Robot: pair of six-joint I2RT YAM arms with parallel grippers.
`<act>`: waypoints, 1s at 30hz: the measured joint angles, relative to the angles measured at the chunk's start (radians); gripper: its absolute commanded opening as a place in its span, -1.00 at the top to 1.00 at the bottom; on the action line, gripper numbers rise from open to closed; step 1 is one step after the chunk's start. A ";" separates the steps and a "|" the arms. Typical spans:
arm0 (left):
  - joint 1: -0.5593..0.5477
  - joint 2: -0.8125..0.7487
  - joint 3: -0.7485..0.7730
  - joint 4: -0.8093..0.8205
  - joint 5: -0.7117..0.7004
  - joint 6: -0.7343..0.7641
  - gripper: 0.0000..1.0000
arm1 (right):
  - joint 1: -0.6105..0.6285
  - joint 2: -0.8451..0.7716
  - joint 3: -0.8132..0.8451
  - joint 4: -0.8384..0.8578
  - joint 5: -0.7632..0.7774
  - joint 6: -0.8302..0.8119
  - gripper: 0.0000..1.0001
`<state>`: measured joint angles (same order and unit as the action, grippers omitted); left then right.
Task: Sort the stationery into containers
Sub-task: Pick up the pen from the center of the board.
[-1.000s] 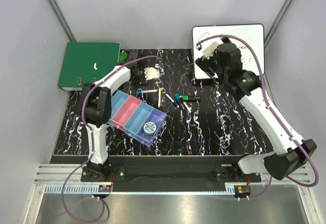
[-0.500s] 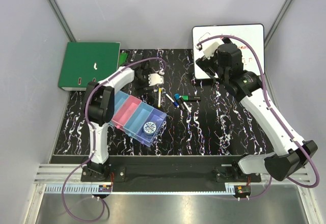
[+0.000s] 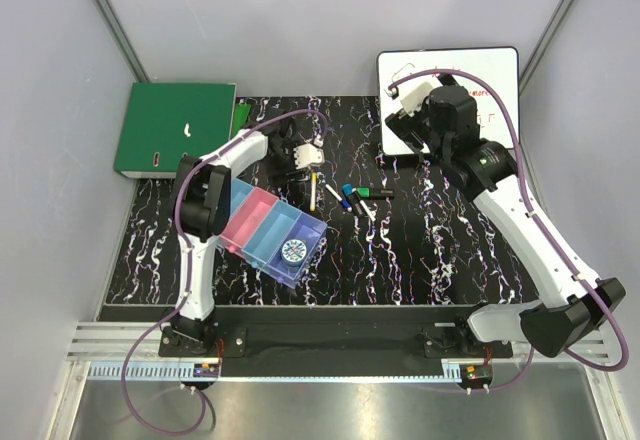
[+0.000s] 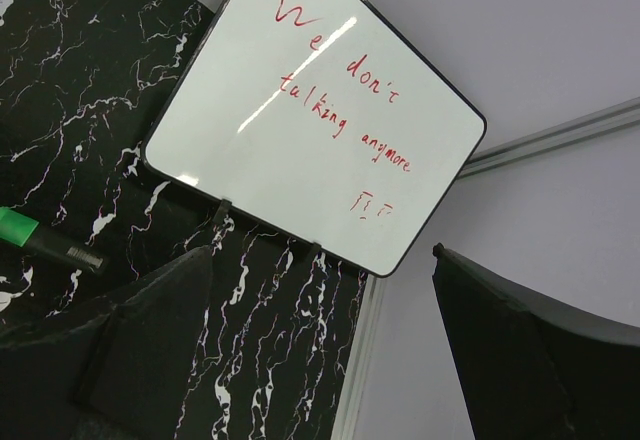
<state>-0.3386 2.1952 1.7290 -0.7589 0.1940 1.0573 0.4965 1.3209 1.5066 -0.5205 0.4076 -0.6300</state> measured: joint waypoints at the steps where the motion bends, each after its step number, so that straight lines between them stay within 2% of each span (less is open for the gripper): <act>1: 0.000 0.002 0.001 0.000 0.003 -0.002 -0.05 | 0.000 -0.002 0.000 0.000 0.000 0.000 -1.00; 2: 0.000 0.006 0.003 -0.003 0.006 -0.003 0.37 | 0.000 -0.003 0.000 0.000 0.000 0.002 -1.00; 4: 0.000 0.014 0.011 -0.008 0.011 -0.009 0.69 | 0.000 -0.005 0.000 0.000 0.000 0.003 -1.00; 5: 0.000 0.021 0.016 -0.011 0.014 -0.010 0.93 | 0.000 -0.005 0.000 0.000 0.000 0.003 -0.99; 6: 0.000 0.025 0.021 -0.019 0.016 -0.010 1.00 | 0.000 -0.005 0.000 0.000 0.000 0.004 -0.99; 17: -0.001 0.061 0.093 -0.029 0.016 -0.068 1.00 | 0.000 -0.005 0.000 0.000 0.000 0.011 -0.99; 25: -0.001 0.069 0.287 -0.037 0.006 -0.233 1.00 | 0.000 -0.005 0.003 0.000 0.000 0.014 -0.99; 30: -0.009 0.022 0.346 -0.046 -0.102 -0.355 1.00 | 0.000 -0.005 0.006 0.000 0.000 0.016 -0.99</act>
<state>-0.3477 2.2169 2.0754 -0.8051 0.0921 0.7021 0.4965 1.3159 1.5127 -0.5201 0.4076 -0.6140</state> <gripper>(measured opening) 0.054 0.994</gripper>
